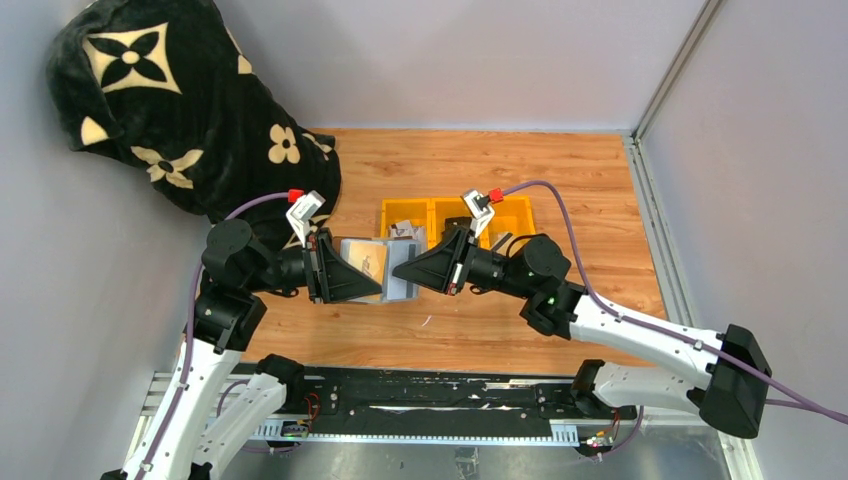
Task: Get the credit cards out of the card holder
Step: Remove the credit card from the card holder.
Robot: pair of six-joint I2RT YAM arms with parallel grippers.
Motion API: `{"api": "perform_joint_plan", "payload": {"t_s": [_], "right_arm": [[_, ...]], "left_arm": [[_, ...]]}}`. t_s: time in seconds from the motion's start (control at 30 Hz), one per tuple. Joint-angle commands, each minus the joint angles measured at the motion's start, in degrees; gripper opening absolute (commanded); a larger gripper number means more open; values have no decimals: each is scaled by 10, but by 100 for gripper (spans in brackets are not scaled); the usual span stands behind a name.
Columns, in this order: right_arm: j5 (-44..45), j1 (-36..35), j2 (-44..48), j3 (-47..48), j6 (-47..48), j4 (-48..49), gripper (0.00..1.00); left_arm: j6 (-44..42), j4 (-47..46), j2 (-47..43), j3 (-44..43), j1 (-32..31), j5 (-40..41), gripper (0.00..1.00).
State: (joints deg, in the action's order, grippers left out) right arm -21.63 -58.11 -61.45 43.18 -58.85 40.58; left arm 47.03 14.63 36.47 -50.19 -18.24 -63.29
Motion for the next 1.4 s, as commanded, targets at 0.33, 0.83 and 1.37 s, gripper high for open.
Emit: {"api": "perform_joint_plan", "payload": {"t_s": [0.33, 0.83, 1.37], "right_arm": [[-35, -2, -65, 68, 22, -26, 34], [-58, -2, -127, 78, -28, 56, 0], [-38, 13, -67, -6, -18, 35, 0]], "left_arm": [[-58, 23, -9, -35, -4, -8, 22], [-74, 38, -8, -39, -4, -20, 39], [-43, 6, -6, -48, -3, -32, 41]]}}
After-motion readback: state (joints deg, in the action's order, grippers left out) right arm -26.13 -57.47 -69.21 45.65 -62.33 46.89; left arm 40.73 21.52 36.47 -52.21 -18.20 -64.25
